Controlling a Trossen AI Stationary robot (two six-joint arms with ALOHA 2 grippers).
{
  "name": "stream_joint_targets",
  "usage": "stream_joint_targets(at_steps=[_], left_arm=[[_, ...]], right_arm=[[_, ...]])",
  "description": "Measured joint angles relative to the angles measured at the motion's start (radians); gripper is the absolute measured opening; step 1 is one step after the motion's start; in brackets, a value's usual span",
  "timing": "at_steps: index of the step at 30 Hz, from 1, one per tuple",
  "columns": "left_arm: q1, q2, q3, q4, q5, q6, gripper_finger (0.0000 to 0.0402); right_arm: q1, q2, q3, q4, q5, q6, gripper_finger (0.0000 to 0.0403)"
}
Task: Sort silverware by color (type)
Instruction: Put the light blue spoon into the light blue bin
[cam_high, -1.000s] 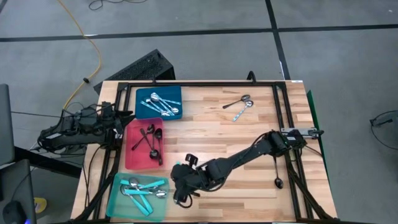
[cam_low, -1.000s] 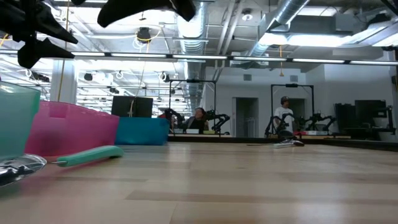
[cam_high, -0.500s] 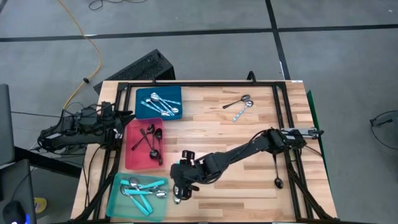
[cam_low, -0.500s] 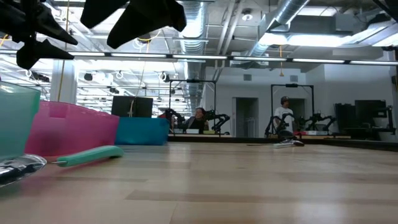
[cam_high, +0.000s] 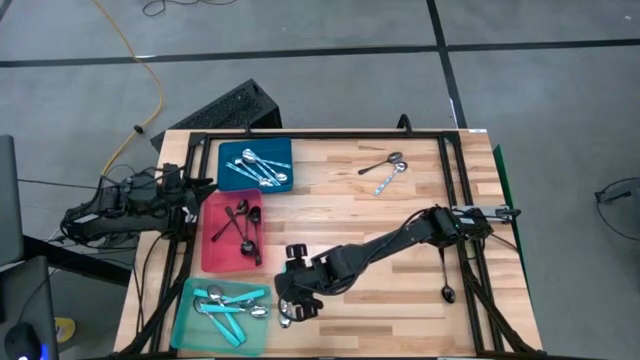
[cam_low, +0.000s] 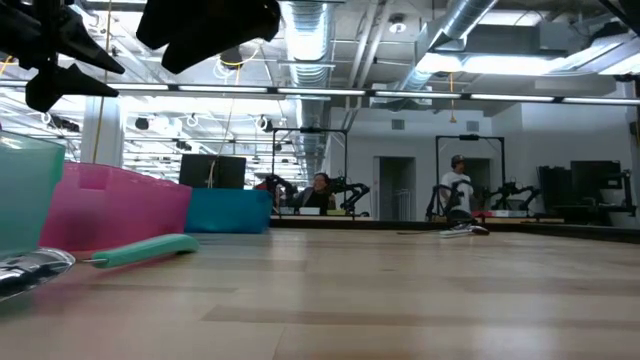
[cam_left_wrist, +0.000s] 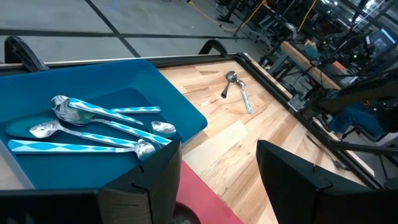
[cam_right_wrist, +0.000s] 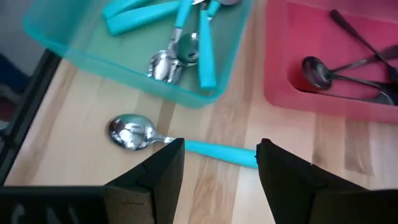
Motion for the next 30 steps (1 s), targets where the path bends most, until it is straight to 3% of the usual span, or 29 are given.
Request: stream_joint_targets(at_steps=[17,21,30], left_arm=[[0.0,0.0,0.0,0.002,-0.01,-0.01,0.0195],[0.0,0.0,0.0,0.001,-0.05,-0.024,0.0195],[0.0,0.0,0.0,0.001,-0.135,-0.066,0.0195]], right_arm=[[-0.046,0.0,0.0,-0.122,-0.044,-0.128,0.0221],[-0.057,0.0,0.0,-0.14,-0.045,-0.229,0.0221],[-0.108,0.0,0.0,-0.147,-0.175,-0.493,0.0221]])
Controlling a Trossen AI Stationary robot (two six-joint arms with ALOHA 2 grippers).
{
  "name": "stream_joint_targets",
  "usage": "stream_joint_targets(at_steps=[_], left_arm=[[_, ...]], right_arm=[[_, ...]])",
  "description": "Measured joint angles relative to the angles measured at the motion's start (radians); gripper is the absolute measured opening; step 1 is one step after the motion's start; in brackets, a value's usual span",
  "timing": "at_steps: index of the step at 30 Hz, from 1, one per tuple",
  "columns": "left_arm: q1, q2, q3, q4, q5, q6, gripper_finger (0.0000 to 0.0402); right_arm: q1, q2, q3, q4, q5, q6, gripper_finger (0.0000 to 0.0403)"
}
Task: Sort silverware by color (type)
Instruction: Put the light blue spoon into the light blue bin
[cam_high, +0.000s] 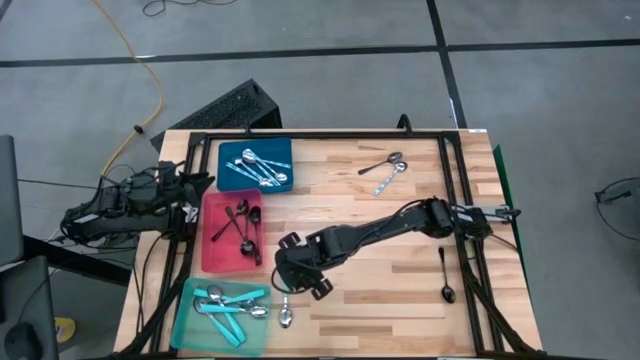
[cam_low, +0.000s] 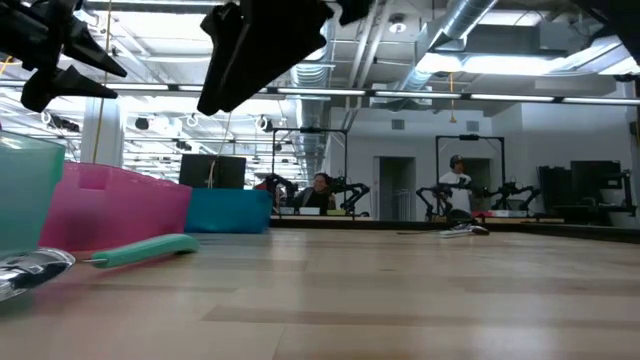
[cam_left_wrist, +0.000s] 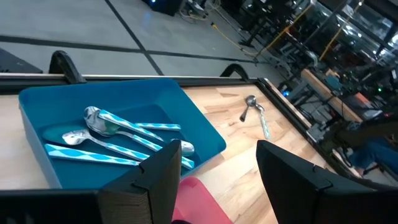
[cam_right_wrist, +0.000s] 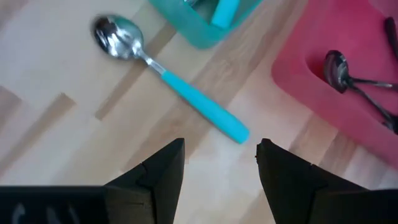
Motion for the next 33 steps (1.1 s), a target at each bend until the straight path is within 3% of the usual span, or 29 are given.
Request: stream_joint_targets(at_steps=[15,24,33], left_arm=[[0.0,0.0,0.0,0.0,-0.026,-0.011,0.0195],[0.0,0.001,0.0,-0.003,-0.026,-0.012,0.0195],[0.0,0.0,0.0,-0.001,-0.025,-0.021,0.0195]], right_arm=[[-0.064,0.03,0.004,0.082,-0.18,-0.343,0.0221],[-0.044,0.117,0.006,0.144,-0.174,-0.471,0.0221],[-0.043,0.169,0.007,0.188,-0.197,-0.487,0.0221]])
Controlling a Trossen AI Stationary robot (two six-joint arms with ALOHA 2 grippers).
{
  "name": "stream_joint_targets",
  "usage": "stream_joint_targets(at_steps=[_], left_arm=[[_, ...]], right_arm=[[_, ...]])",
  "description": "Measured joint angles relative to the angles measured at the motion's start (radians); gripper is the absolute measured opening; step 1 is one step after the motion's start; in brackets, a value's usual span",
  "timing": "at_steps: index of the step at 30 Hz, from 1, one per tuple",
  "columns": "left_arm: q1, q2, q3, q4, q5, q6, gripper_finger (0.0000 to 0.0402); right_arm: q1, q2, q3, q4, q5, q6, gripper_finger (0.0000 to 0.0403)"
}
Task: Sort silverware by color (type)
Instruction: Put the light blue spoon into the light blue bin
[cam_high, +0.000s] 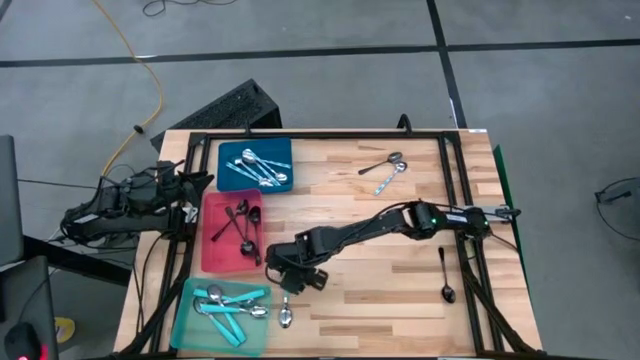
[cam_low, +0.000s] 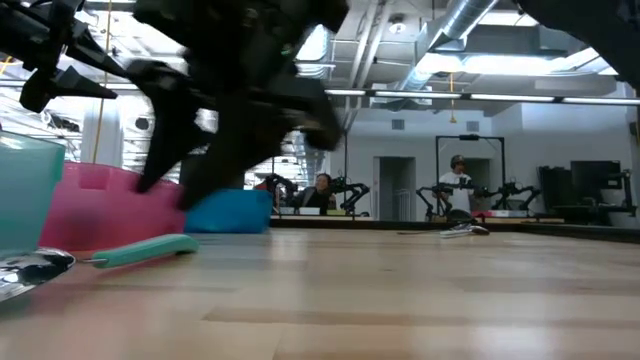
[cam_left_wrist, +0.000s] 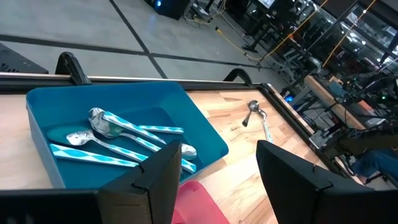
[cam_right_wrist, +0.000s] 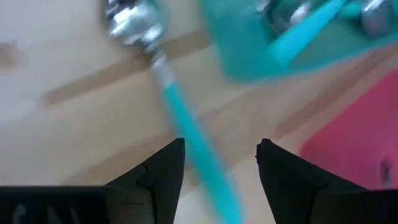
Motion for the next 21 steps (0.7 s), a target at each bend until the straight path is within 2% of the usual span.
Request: stream_joint_targets(at_steps=[11,16,21], left_arm=[[0.0,0.0,0.0,0.001,0.0,0.0,0.0195],[0.0,0.0,0.0,0.002,-0.018,-0.003,0.0195],[0.0,0.0,0.0,0.005,-0.026,-0.008,0.0195]], right_arm=[[0.001,0.062,-0.003,0.059,-0.055,0.001,0.0221],[0.001,0.067,-0.001,0.045,-0.062,0.063,0.022],[0.0,0.068,-0.001,0.034,-0.062,0.077,0.0204]])
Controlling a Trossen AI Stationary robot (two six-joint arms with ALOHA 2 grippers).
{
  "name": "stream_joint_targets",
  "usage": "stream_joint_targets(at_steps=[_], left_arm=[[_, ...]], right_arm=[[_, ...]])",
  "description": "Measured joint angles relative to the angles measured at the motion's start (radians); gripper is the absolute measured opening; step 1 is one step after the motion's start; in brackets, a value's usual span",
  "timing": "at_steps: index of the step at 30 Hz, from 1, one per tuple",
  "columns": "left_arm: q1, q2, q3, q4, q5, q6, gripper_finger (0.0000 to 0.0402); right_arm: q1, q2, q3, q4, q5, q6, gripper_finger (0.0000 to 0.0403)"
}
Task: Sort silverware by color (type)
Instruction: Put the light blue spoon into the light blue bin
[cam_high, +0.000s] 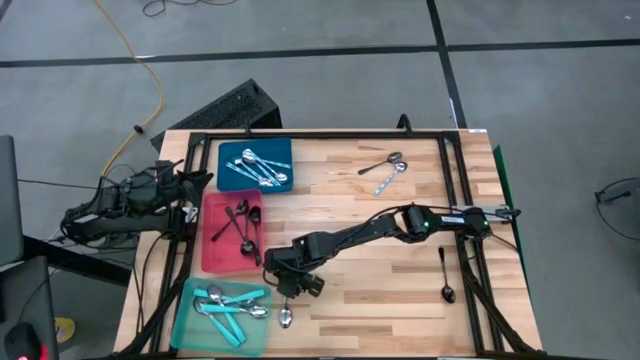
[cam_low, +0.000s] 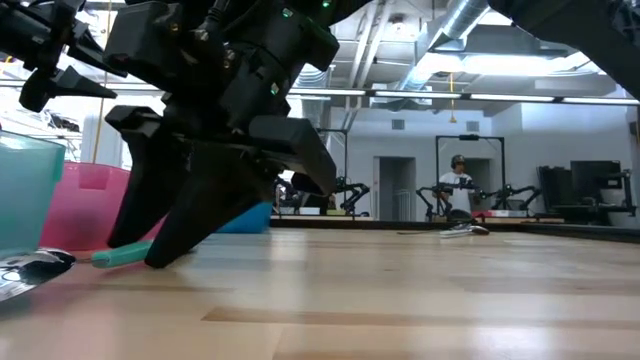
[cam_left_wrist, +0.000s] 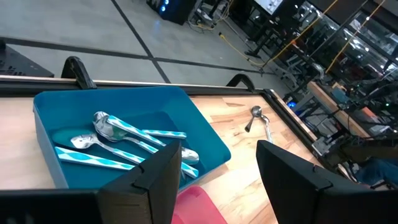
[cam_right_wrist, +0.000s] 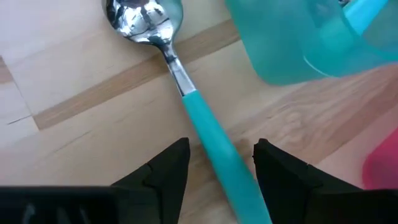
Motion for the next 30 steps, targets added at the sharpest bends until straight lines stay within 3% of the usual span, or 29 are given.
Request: stream_joint_targets(at_steps=[14,30], left_arm=[[0.0,0.0,0.0,0.0,0.0,0.005,0.0195],[0.0,0.0,0.0,-0.004,0.007,0.005,0.0195]], right_arm=[[-0.002,0.001,-0.001,-0.07,0.0,0.173,0.0089],[-0.002,0.0,0.0,-0.177,0.0,0.425,0.0084]])
